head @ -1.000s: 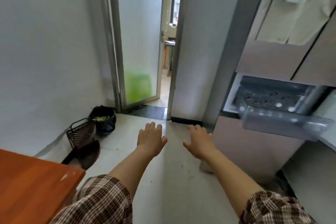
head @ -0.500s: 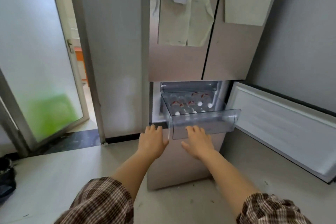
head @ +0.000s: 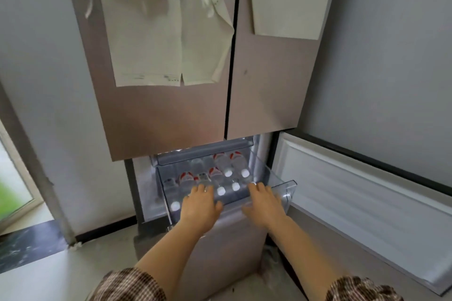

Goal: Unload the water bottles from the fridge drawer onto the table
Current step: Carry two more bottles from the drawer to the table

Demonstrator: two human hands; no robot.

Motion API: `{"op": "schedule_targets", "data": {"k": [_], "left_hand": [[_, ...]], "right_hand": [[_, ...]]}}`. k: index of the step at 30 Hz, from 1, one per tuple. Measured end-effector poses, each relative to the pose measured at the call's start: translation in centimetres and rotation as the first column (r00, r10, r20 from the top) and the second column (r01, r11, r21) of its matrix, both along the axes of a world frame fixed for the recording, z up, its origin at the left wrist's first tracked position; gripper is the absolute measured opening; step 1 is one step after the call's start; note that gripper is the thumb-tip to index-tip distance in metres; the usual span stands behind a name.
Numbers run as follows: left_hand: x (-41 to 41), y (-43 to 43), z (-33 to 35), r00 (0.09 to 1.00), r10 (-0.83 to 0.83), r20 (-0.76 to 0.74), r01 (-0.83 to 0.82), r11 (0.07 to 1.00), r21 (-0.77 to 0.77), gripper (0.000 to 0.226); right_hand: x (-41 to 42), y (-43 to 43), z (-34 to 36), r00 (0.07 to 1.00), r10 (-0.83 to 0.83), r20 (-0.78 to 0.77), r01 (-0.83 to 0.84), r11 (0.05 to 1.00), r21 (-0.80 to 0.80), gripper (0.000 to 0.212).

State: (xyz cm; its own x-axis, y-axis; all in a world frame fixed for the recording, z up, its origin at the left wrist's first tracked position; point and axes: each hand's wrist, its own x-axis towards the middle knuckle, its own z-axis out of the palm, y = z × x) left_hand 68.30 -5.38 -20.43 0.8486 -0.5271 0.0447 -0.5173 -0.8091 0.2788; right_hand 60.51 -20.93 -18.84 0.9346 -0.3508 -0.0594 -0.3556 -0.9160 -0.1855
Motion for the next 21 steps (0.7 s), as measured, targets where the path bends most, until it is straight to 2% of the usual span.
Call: {"op": "schedule_targets", "data": {"k": [8,14,21], "left_hand": [[7.5,-9.2,-4.2,0.992,0.037,-0.124,-0.032,0.998,0.045,0.054],[13.0,-15.2,-8.0,0.966,0.134,-0.22,-0.116,0.989,0.093,0.065],[18.2,-18.0,-11.2,0.964,0.153,-0.218,-0.13,0.985,0.115,0.061]], "right_hand": [[9.9,-9.2,-3.8,0.992,0.107,-0.072,-0.109,0.994,-0.025,0.058],[16.8,-15.4,-8.1,0.954,0.23,-0.191,-0.222,0.973,0.06,0.055],[21.6,-18.5,-12.1,0.918,0.361,-0.166,-0.318,0.918,0.235,0.054]]}}
